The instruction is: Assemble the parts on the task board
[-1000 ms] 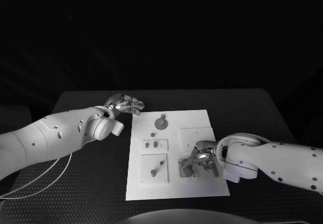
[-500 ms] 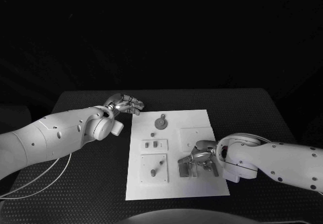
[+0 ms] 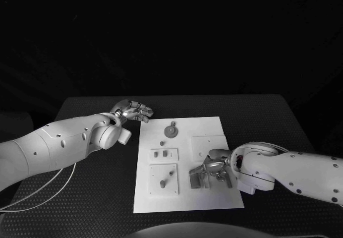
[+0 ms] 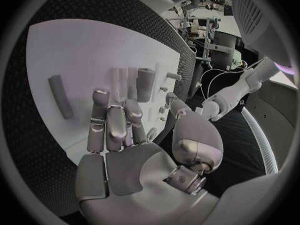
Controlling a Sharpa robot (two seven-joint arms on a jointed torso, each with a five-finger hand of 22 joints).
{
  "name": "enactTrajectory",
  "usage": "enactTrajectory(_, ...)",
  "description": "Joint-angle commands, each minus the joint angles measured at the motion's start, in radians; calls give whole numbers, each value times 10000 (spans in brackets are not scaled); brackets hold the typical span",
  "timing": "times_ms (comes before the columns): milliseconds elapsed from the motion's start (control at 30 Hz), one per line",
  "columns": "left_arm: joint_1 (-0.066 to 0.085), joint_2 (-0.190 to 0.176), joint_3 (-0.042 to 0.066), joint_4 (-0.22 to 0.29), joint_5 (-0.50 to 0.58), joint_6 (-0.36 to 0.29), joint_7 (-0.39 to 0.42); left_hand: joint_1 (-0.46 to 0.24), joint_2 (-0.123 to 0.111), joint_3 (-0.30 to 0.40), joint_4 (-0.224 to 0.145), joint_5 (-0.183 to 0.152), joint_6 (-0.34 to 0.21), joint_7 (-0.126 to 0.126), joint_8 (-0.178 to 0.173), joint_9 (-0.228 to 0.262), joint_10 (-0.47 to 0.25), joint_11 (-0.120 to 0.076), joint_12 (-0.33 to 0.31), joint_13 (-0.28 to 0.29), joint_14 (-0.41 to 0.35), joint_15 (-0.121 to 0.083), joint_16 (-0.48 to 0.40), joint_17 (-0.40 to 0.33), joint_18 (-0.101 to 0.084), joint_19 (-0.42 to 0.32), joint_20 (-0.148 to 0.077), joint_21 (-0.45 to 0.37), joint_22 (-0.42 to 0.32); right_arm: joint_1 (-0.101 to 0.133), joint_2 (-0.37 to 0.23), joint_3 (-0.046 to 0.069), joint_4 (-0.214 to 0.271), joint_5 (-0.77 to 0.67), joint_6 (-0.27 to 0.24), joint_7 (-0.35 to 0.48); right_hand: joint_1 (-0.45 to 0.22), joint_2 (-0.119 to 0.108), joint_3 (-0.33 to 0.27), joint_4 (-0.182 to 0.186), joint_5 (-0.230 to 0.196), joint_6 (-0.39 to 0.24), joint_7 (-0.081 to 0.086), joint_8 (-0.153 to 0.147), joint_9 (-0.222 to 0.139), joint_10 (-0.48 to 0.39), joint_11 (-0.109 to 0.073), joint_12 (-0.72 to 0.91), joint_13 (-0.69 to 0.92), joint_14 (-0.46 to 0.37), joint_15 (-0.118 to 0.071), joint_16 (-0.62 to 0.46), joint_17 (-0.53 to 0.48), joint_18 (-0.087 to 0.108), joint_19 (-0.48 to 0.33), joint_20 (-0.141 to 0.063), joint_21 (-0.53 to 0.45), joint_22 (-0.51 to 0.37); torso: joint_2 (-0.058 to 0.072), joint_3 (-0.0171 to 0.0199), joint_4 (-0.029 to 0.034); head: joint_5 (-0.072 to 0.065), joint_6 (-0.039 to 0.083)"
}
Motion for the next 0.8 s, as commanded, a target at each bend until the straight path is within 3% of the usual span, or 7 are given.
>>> enactTrajectory(33, 10, 10, 6, 24, 43, 99, 75, -70, 17, -25, 53, 10, -35, 19, 39, -14, -47, 51, 21, -14, 93, -6, -70, 16, 95, 38, 41, -5, -15, -16, -84, -12, 36, -434, -12, 475, 466, 306, -103, -626, 35, 74, 49, 73, 24, 51, 6, 61, 36, 55, -62, 41, 27, 307, -47, -11, 63, 201, -1, 6, 2, -5, 11)
enactTrajectory(100, 10, 16, 6, 20, 43, 100, 74, -67, 17, -24, 51, 11, -35, 19, 40, -14, -46, 51, 21, -14, 93, -6, -71, 18, 95, 38, 40, -5, -15, -16, -150, -11, 76, -652, 37, 686, 908, 722, -426, -1598, 41, 173, 15, 104, 41, 159, 3, 123, 76, 111, -56, 29, 51, 310, 6, 36, 78, 180, -1, 6, 2, -5, 11)
enactTrajectory(167, 10, 10, 5, 26, 43, 109, 75, -65, 18, -24, 50, 11, -34, 19, 41, -15, -45, 50, 22, -14, 94, -6, -72, 20, 95, 38, 40, -4, -15, -16, -224, -11, 131, -861, 46, 950, 1457, 812, -475, -1938, 49, 220, 33, 111, 42, 224, -25, 147, 82, 161, -75, 25, 72, 310, 60, 46, 80, 170, 0, 11, 4, -1, 10)
enactTrajectory(333, 10, -7, 5, 26, 43, 99, 73, -60, 19, -22, 47, 11, -33, 18, 42, -15, -44, 50, 22, -15, 95, -7, -74, 24, 96, 38, 40, -4, -16, -16, -403, -11, 267, -1351, -203, 1727, 3331, 727, -539, -1928, 53, 475, -37, 216, 98, 582, -96, 411, 300, 246, -130, -3, 91, 310, 148, 85, 57, 153, 5, 21, 2, 13, 7)
enactTrajectory(367, 10, -9, 4, 29, 43, 110, 74, -58, 19, -22, 46, 11, -32, 18, 43, -15, -44, 50, 23, -15, 95, -7, -75, 25, 96, 38, 40, -4, -16, -16, -477, -11, 328, -1511, -298, 1989, 3673, 587, -271, -1876, 47, 543, -51, 229, 99, 672, -105, 469, 352, 274, -140, -21, 91, 310, 211, 114, 27, 126, 5, 19, 0, 18, -1)
enactTrajectory(600, 9, 0, 4, 31, 43, 127, 76, -50, 20, -20, 41, 12, -29, 17, 47, -14, -41, 49, 25, -15, 97, -7, -80, 32, 96, 38, 40, -4, -17, 7, -700, -9, 614, -3486, -379, 3373, 4250, 191, 222, -1930, 46, 737, -99, 262, 123, 963, -138, 697, 558, 431, -166, -23, 236, 310, 376, 171, -19, 136, -3, 0, -18, 2, -5)
enactTrajectory(800, 9, -4, 4, 35, 43, 137, 76, -48, 21, -20, 40, 11, -28, 18, 48, -15, -40, 49, 26, -16, 99, -7, -83, 37, 96, 39, 40, -3, -17, -5, -603, -13, 654, -4284, -241, 4400, 4910, 420, 405, -1959, 46, 957, -183, 348, 190, 1204, -213, 884, 730, 491, -216, -15, 334, 310, 388, 155, -29, 177, 2, 5, 1, -6, -23)
